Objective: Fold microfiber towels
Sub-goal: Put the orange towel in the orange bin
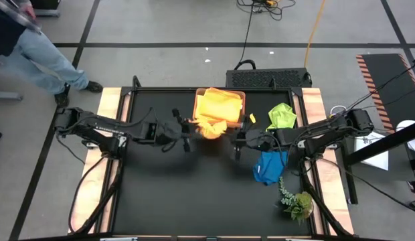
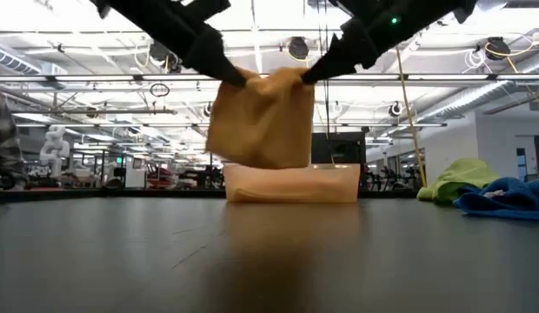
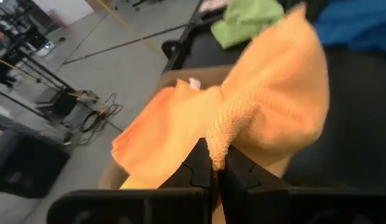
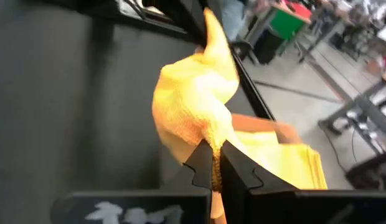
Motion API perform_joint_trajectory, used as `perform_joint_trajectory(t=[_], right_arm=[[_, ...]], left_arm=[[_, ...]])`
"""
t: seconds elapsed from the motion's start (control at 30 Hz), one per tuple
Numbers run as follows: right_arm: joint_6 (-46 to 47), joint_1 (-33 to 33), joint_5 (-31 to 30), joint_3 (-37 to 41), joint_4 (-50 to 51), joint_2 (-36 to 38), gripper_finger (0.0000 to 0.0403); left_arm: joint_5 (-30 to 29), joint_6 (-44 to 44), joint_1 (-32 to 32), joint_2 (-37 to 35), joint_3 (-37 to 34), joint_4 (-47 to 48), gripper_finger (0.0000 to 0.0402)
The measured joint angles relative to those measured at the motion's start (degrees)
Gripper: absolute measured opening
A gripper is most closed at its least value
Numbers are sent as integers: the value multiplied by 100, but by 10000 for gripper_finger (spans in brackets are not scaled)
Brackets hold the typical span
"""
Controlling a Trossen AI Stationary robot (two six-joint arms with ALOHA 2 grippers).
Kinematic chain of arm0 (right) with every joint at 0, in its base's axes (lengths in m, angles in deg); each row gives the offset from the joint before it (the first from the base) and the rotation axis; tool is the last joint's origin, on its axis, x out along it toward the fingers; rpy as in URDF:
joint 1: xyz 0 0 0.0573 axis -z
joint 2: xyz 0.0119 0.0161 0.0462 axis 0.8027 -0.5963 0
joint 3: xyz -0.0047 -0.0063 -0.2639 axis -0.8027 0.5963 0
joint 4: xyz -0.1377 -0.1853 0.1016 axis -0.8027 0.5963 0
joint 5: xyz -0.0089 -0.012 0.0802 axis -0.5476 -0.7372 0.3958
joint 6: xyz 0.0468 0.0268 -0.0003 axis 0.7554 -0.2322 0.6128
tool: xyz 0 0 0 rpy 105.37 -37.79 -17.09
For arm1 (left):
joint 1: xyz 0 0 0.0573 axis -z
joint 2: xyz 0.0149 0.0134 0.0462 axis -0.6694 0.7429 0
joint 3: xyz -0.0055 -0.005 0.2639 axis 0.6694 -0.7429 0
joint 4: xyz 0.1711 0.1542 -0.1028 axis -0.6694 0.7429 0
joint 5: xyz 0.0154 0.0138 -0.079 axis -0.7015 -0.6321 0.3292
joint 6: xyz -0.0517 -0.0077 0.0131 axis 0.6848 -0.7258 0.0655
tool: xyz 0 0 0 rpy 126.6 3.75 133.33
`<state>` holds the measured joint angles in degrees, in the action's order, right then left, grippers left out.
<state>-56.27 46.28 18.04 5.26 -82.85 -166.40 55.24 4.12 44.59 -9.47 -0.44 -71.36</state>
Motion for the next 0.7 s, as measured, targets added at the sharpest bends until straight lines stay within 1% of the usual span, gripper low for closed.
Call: perform_joint_trajectory(t=[0.03,0.13,0.2,0.27,0.3,0.37,0.43,0.53,0.63,0.7], right_arm=[[114,47,4,0,77,32,1],[533,81,42,0,482,123,1],[790,-3,347,2,825,161,1],[1011,-74,725,2,885,190,1],[1079,-93,793,2,870,207,1],[1108,8,746,2,891,249,0],[1154,320,545,2,924,262,0],[1245,896,340,73,946,260,0],[1381,1452,405,259,933,256,0],[1484,1828,631,378,886,251,0]], left_arm=[[218,50,-125,-2,0,-95,7],[1188,549,-425,0,0,-158,7],[1655,802,-488,28,0,-129,7],[1762,813,-453,72,0,-115,7],[1724,735,-439,76,-5,-94,7],[1568,561,-563,73,-7,-162,7],[1575,540,-895,70,-4,-229,7],[2103,667,-1516,119,-4,-268,7],[2589,799,-2067,345,-6,-330,7],[2946,840,-2382,553,-6,-555,7]])
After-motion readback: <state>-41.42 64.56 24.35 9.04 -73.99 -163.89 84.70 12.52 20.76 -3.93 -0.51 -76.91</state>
